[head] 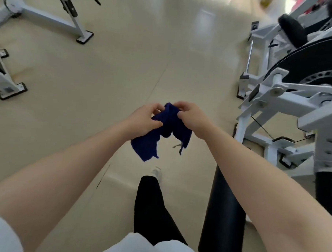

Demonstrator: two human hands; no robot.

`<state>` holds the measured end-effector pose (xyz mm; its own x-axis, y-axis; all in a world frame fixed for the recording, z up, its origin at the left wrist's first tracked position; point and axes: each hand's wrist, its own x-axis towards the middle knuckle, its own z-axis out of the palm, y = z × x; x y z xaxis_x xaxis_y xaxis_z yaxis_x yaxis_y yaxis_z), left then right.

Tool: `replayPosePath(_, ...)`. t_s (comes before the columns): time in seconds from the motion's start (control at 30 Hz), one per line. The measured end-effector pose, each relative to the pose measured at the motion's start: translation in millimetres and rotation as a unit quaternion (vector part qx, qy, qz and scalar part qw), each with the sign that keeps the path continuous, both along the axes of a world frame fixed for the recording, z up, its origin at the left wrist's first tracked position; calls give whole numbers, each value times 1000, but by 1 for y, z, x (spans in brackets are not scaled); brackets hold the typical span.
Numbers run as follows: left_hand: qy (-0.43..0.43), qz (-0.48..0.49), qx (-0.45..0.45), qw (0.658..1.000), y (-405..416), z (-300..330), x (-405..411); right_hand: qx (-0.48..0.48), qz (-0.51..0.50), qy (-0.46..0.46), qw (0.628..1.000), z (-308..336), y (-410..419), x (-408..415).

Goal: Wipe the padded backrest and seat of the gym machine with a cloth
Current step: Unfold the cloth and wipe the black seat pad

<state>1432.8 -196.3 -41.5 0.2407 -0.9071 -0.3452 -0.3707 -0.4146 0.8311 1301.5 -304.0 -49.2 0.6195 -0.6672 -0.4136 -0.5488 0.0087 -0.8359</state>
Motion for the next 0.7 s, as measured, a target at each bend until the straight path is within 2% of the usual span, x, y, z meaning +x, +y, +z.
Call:
replayPosePath(0.17,-47,-13,-10,999,-140,14,47,-24,-64,70,995,18,-126,30)
replayPosePath(0.4,-103,-60,-46,992,-325,25,68,-113,-141,99,978,40,-279,39)
replayPosePath(0.53,-157,-123,-31,979,-434,9,84,-133,-190,135,963,28,-371,42)
replayPosePath(0.7,-163,-187,-3,969,-588,7,103,-145,-226,199,942,22,-495,55)
